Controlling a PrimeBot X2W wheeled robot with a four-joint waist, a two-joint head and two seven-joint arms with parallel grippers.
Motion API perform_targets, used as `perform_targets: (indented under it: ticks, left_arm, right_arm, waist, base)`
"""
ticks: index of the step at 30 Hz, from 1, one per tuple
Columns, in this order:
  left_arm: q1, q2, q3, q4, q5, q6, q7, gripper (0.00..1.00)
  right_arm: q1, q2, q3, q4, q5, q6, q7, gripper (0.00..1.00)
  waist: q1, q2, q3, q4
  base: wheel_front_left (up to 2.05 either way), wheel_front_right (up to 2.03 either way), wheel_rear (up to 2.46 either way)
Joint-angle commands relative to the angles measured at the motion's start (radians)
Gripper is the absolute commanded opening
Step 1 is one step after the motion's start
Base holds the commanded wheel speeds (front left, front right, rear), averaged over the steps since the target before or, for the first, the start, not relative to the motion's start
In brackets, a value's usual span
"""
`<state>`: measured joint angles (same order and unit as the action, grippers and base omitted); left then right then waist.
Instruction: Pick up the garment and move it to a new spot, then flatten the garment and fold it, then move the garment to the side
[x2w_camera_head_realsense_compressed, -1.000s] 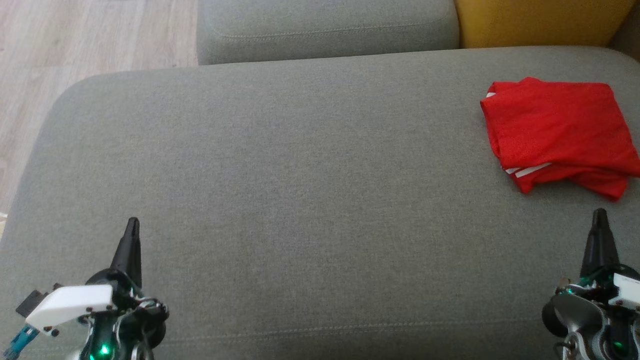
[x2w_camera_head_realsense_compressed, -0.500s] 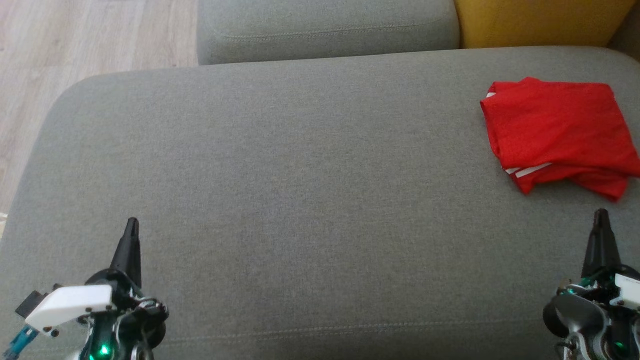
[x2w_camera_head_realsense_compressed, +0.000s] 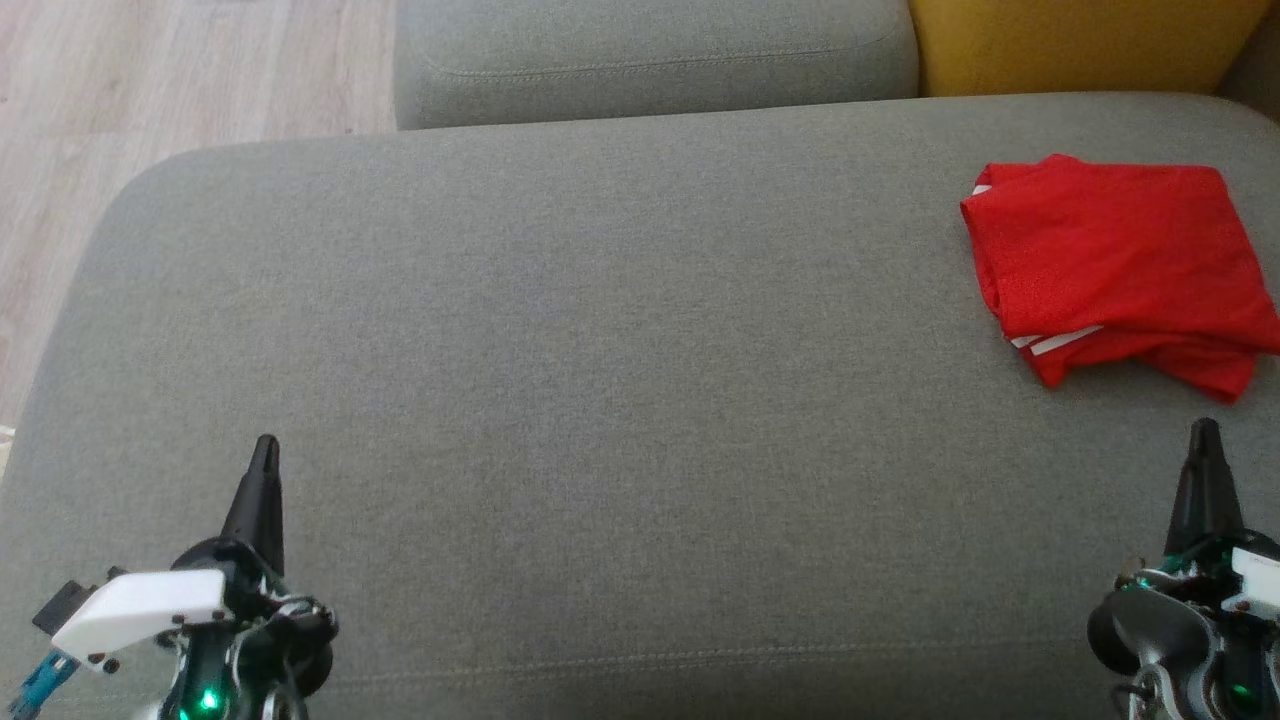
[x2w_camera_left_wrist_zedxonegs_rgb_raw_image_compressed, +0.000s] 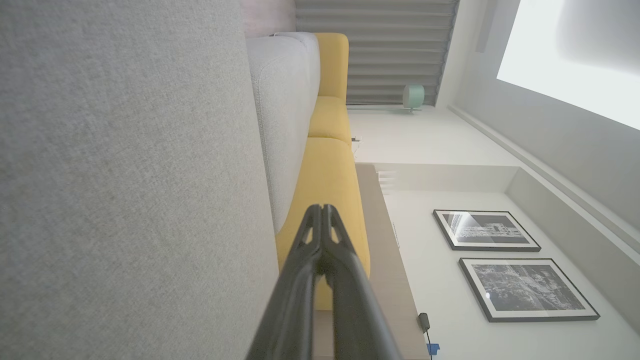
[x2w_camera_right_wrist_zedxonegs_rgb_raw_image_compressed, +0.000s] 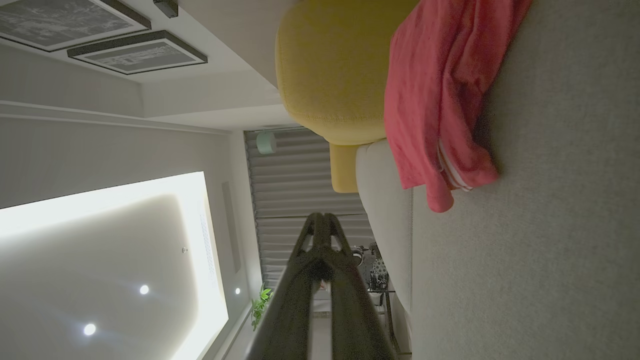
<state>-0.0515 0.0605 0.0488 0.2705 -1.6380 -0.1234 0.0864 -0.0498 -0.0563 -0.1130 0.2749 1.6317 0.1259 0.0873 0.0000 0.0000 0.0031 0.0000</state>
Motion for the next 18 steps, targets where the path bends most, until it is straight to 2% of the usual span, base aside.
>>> perform_targets:
  ticks: [1,18]
  left_arm:
    - [-0.054,0.008,0.039,-0.026,0.008,-0.007,0.006,0.00]
    - [-0.055,0.005,0.044,-0.026,0.012,-0.007,0.010,0.00]
  right_arm:
    - [-0.056,-0.009,0.020,-0.031,-0.006,0.005,0.009,0.00]
    - [-0.057,-0.006,0.015,-0.031,-0.010,0.005,0.013,0.00]
  waist:
    - [0.0000,0.0000,0.000,0.000]
    - [0.0000,0.0000,0.000,0.000]
  base:
    - [0.00,0.00,0.00]
    - [0.00,0.00,0.00]
